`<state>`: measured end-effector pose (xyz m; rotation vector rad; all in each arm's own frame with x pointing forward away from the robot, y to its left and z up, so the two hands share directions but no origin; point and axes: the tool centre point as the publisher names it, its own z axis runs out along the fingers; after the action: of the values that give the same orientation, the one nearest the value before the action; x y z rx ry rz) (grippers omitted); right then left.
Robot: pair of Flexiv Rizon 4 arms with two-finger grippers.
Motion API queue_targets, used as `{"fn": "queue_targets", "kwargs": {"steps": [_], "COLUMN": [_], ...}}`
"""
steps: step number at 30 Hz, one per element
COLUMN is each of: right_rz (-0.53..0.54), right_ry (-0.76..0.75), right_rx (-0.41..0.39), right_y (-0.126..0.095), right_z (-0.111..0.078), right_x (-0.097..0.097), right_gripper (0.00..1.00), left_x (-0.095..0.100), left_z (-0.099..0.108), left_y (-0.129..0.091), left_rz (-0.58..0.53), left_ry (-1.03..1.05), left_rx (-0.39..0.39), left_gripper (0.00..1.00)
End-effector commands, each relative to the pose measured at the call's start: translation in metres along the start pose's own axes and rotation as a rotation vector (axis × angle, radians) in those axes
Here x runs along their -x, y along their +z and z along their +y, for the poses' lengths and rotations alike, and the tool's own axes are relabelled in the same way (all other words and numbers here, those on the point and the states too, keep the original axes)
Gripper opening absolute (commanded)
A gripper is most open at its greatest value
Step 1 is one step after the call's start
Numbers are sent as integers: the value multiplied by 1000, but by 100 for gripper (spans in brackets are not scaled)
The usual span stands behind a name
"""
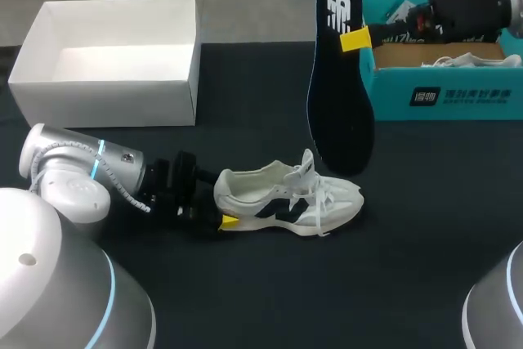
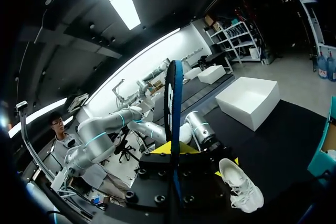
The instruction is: Take the shoe out of the shoebox, open the shoe tongue, remove and reinsert the insole, then place the shoe into the shoebox
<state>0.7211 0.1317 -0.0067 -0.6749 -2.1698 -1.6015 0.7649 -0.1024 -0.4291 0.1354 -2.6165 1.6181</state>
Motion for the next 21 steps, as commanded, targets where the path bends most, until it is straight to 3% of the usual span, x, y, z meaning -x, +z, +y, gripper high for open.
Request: {"fn": "queue_targets", "kwargs": {"steps": [1,6,21], "right_rz": [0,0,0], "right_ry": [1,1,1], "right_rx": [-3,-3,-3], "right_y": [2,2,2], "right_z": [1,1,1], "right_x": [1,1,1], "right_gripper": [0,0,0], "left_x": [8,10,10], "left_z": [-1,-1,-1], "left_y": [-9,-18,-18], "left_rz": [34,30,30], "left_ry": [-12,-36,-36], "left_rx": [37,106,106], "left_gripper": [100,100,100]}}
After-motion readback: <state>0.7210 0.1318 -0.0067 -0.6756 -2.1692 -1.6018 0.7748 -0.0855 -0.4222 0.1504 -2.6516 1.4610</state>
